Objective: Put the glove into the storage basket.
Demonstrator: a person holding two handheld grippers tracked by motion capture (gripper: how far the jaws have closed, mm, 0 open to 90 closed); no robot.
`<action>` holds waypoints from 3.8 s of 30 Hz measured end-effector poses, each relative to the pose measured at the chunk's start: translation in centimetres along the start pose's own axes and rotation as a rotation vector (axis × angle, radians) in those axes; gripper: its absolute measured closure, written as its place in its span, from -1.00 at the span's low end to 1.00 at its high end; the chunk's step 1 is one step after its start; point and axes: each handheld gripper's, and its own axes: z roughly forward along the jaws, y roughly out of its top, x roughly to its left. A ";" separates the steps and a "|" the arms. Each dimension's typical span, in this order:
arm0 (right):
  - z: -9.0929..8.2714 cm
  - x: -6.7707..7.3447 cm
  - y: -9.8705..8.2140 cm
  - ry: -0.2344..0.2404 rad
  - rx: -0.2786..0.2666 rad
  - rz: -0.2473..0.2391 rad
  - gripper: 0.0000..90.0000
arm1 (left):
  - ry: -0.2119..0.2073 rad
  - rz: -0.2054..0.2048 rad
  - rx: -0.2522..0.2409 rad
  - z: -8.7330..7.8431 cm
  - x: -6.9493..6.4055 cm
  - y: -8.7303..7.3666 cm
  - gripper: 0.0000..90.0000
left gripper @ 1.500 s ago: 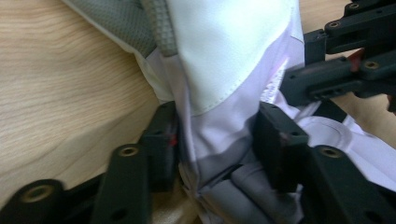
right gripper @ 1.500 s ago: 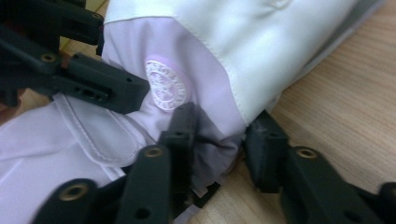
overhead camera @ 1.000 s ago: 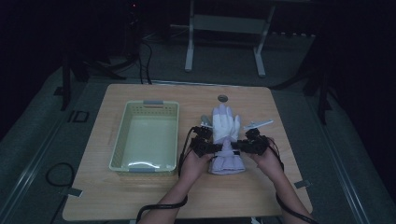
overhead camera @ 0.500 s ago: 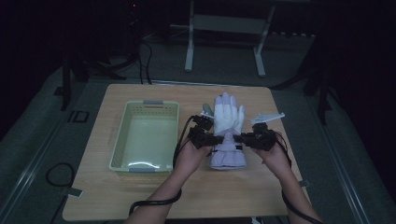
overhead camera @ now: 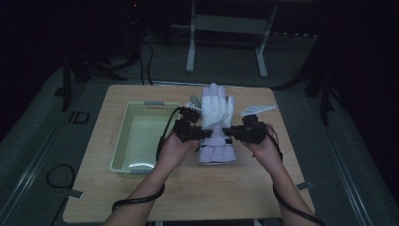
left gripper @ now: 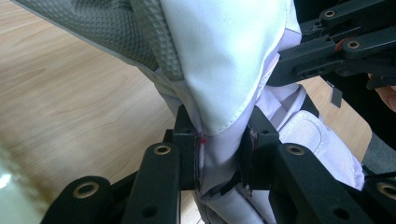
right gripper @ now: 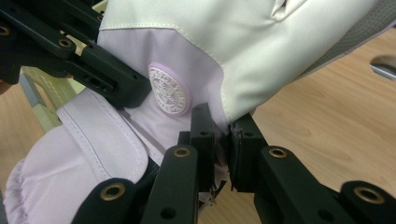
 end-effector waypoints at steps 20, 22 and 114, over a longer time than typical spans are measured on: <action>6.1 5.4 4.7 0.054 -0.003 -0.018 0.83 | 0.071 -0.013 0.027 -6.6 5.7 -2.5 0.59; 7.2 6.2 5.2 0.064 -0.001 -0.017 0.83 | 0.077 -0.016 0.033 -7.4 6.8 -3.0 0.59; 11.7 5.6 1.3 0.164 0.032 -0.105 -0.67 | 0.138 0.077 -0.098 -6.0 4.8 -9.7 -0.95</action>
